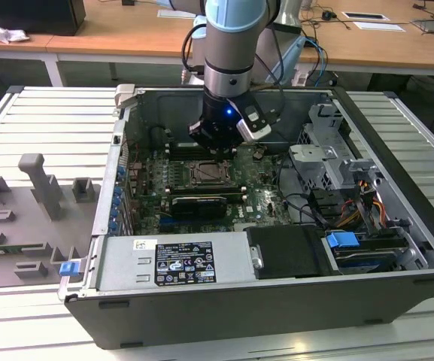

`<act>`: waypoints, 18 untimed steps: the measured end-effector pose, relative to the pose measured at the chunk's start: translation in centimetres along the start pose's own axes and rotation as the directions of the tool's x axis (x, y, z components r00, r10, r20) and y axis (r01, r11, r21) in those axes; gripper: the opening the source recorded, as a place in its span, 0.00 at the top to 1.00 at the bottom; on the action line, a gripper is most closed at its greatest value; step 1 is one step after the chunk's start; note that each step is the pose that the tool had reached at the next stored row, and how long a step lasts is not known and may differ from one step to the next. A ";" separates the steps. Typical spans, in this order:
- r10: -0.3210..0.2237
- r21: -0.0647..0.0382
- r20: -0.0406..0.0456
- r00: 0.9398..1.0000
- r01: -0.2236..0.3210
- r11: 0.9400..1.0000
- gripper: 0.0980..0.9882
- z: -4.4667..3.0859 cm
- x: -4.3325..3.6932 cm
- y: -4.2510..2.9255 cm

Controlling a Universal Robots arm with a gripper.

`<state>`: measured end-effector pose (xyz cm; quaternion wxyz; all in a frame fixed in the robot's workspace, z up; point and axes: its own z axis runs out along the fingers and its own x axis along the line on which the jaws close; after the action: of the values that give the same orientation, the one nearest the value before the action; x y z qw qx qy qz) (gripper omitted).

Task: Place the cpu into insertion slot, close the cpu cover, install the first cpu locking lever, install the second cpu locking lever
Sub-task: 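Install the second cpu locking lever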

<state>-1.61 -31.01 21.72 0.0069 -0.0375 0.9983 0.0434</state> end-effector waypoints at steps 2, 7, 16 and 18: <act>0.000 0.000 0.000 1.000 0.000 1.000 0.99 0.00 0.01 -0.11; 0.000 0.000 0.000 1.000 0.000 1.000 0.99 -0.20 0.05 -0.54; 0.000 0.000 0.000 1.000 0.000 1.000 0.99 -0.87 0.05 -0.77; 0.000 0.000 0.000 1.000 0.000 1.000 0.99 -0.86 0.08 -1.10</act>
<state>-1.62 -32.18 22.48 0.0069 -0.0374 0.9983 0.0434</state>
